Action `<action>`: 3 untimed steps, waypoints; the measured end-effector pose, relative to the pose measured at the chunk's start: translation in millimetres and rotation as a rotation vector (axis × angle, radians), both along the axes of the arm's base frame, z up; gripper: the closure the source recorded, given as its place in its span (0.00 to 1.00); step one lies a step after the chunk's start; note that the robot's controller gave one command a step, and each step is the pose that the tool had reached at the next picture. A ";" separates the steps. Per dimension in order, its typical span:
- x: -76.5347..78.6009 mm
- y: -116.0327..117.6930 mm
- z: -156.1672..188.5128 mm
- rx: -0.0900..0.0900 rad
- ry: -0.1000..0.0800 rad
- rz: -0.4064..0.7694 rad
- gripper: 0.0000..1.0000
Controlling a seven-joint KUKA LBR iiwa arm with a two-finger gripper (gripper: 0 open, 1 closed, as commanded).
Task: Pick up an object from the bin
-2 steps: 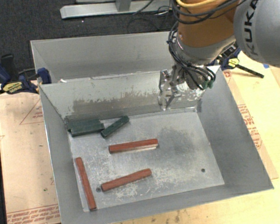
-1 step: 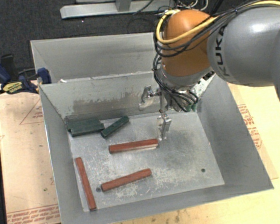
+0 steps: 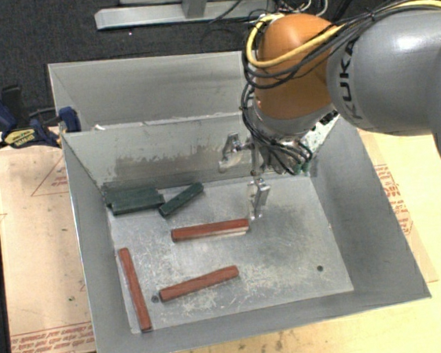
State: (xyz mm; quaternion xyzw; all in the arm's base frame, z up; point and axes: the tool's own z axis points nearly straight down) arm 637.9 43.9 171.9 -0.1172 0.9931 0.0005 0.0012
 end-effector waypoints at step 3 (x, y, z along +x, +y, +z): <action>-18.1 24.6 88.1 0.000 -0.010 0.114 1.00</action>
Offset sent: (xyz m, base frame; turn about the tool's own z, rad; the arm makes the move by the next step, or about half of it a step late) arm 0.0000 0.0000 0.0000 0.0000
